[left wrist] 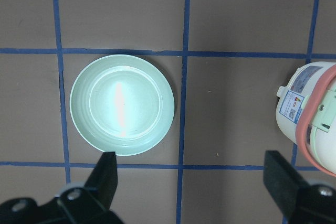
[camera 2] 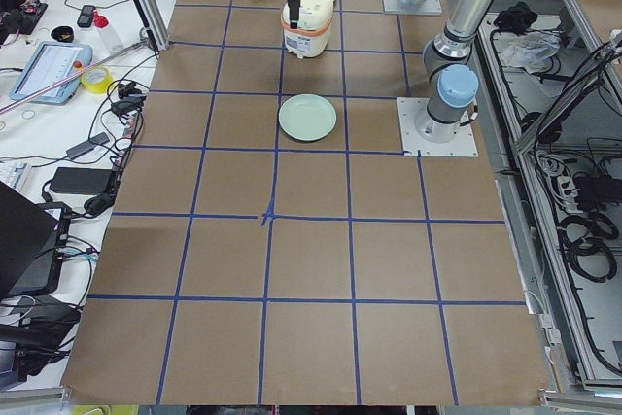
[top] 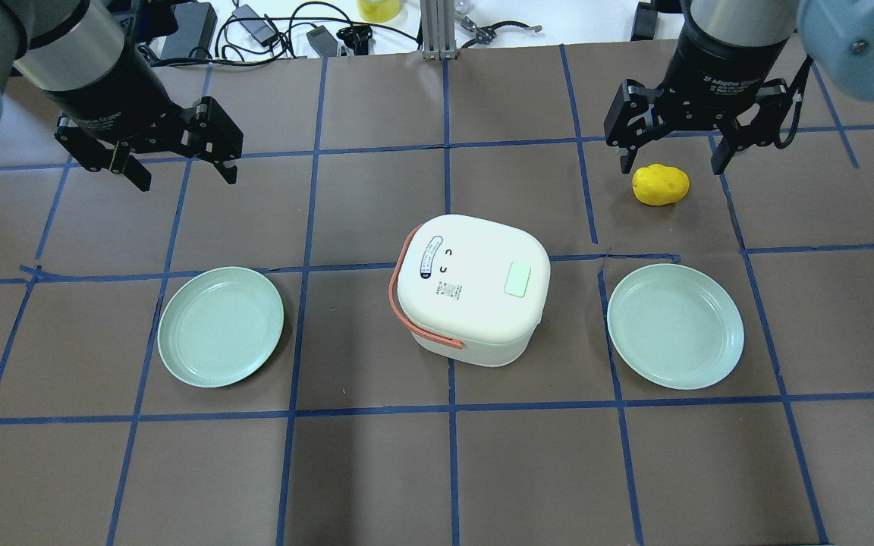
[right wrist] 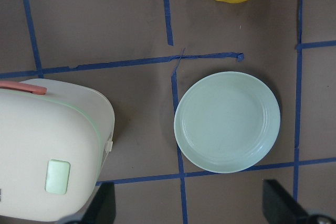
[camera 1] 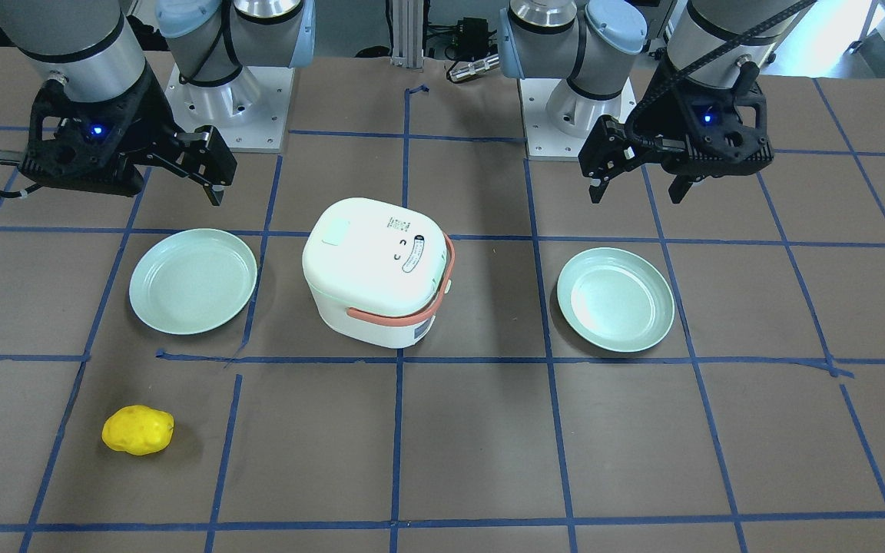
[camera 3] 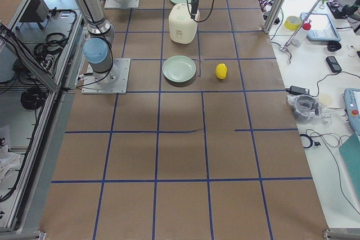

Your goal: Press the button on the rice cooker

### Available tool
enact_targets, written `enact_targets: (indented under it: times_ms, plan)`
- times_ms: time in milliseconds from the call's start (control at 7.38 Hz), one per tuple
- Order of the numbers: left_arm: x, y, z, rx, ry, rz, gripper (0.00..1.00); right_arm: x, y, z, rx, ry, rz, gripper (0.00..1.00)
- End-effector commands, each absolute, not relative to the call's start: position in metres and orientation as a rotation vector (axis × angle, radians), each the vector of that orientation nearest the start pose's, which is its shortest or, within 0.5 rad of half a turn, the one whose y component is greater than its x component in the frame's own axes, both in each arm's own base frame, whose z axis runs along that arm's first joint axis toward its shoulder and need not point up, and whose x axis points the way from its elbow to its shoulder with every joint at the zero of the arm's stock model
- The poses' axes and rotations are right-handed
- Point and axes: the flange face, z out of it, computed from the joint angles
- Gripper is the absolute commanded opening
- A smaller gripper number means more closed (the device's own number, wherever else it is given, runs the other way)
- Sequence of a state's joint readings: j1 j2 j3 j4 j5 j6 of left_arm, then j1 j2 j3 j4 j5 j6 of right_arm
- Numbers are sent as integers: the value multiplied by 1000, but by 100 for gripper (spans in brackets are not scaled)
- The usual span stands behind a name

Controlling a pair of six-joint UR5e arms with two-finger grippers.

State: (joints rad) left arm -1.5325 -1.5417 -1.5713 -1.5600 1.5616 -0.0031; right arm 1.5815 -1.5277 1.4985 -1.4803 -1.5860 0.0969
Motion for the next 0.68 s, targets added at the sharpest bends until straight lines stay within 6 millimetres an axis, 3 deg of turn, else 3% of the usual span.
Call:
enact_targets:
  times_ms: [0, 542]
  plan:
    - [-116, -488, 503, -65, 3149, -63, 100, 137, -503, 493, 135, 3154, 91, 100]
    - [-116, -488, 503, -65, 3149, -63, 100, 137, -502, 492, 140, 3154, 98, 100]
